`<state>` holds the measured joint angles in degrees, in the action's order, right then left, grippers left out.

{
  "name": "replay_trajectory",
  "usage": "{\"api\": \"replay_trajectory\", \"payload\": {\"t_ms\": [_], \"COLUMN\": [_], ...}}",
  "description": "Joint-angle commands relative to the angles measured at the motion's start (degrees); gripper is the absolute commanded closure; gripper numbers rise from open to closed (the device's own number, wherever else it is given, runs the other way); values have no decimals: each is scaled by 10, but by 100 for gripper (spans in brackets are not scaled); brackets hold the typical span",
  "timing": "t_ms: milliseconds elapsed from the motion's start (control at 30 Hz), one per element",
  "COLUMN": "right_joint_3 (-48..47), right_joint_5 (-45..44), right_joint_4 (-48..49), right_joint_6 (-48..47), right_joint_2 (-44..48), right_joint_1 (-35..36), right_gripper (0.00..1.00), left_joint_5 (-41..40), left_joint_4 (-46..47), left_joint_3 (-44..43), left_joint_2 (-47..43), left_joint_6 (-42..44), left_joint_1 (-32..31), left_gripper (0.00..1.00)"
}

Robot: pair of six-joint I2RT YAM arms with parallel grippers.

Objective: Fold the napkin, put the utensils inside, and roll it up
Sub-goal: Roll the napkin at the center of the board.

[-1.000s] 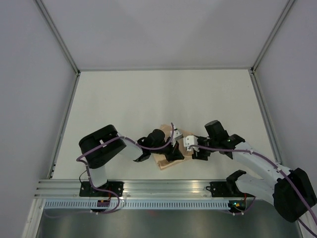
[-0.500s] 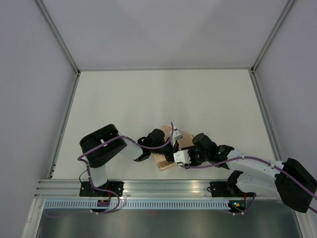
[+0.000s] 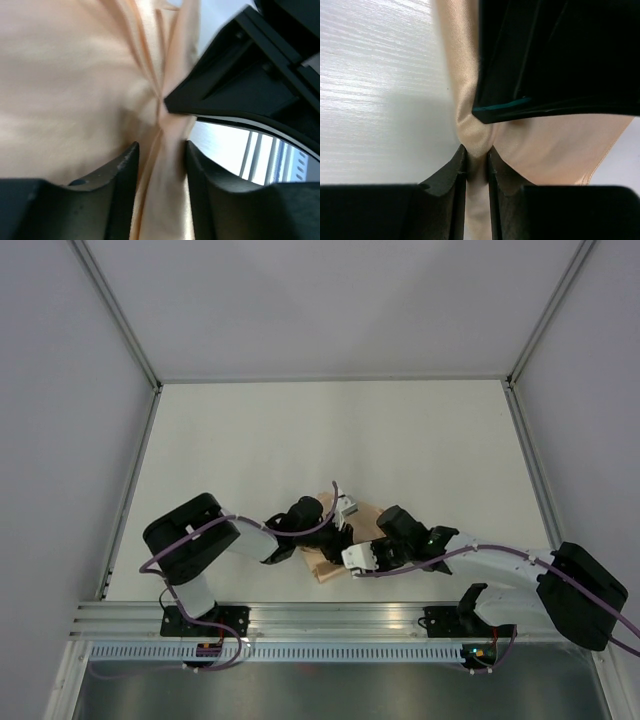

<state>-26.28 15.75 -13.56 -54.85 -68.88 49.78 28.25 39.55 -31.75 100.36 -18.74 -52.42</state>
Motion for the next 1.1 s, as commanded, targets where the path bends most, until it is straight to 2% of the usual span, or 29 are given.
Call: {"api": "replay_trajectory", "payload": {"t_ms": [0, 133, 367, 533, 733, 867, 1067], "right_joint_3": [10, 6, -21, -62, -154, -205, -293], "right_joint_5": [-24, -31, -49, -54, -28, -3, 45], "right_joint_4": [-83, -95, -136, -175, -221, -251, -329], "right_joint_6": [-3, 8, 26, 16, -6, -17, -52], "right_joint_2": [-27, -49, -97, -144, -281, -340, -426], "right_joint_1": [0, 0, -4, -13, -26, -29, -51], "right_gripper": [98, 99, 100, 100, 99, 100, 100], "left_joint_5": [-62, -104, -269, -308, -339, -379, -369], "left_joint_4": [-76, -128, -236, -286, -322, -314, -266], "left_joint_3": [-2, -46, -103, -161, -227, -213, -155], "left_joint_2": [-45, -87, -176, -241, -301, -374, -485], "left_joint_6": [-4, 1, -13, -6, 54, 69, 98], "left_joint_1": [15, 31, 90, 167, 197, 197, 197], "left_gripper": [51, 50, 47, 44, 44, 43, 40]}}
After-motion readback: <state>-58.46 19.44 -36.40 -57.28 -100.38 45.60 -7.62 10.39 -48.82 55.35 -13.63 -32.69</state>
